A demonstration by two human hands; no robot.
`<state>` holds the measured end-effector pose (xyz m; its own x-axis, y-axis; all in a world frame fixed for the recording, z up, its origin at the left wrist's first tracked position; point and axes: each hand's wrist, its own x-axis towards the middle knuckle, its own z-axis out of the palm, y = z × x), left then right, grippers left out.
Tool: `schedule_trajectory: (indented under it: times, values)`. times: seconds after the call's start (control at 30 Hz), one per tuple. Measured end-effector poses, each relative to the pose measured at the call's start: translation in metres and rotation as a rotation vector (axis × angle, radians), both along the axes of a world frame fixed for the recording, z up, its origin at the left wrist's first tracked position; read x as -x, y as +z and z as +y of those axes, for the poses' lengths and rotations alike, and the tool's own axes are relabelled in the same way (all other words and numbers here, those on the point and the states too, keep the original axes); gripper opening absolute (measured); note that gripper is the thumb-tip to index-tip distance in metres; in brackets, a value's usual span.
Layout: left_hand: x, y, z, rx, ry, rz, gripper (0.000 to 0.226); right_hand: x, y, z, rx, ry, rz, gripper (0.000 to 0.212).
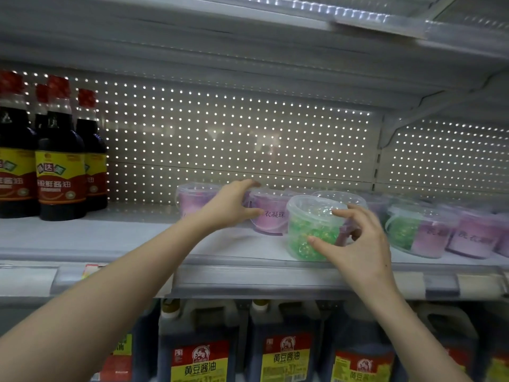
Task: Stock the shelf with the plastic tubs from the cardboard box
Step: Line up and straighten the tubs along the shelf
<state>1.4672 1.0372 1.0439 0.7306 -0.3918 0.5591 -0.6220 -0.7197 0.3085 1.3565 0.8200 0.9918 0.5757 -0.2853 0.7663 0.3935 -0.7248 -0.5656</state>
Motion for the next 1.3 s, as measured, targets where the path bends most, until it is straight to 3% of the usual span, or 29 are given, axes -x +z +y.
schedule_trajectory:
  times: [0.3,0.77,1.1,1.3]
  values:
    - [-0.02,-0.01,-0.031,-0.053,-0.017,-0.062,0.033,0.003,0.001,-0.01,0.028,0.053,0.011,0.056]
    - [-0.009,-0.008,0.004,-0.289,0.211,-0.367,0.038,-0.006,0.006,-0.008,0.039,0.182,0.116,0.054]
    - [-0.013,-0.008,0.0,-0.267,0.275,-0.236,0.042,-0.007,0.02,-0.009,0.142,0.258,0.271,0.057]
    - [0.013,-0.007,0.002,-0.13,0.131,-0.183,0.047,0.004,0.022,-0.01,0.148,0.207,0.25,0.07]
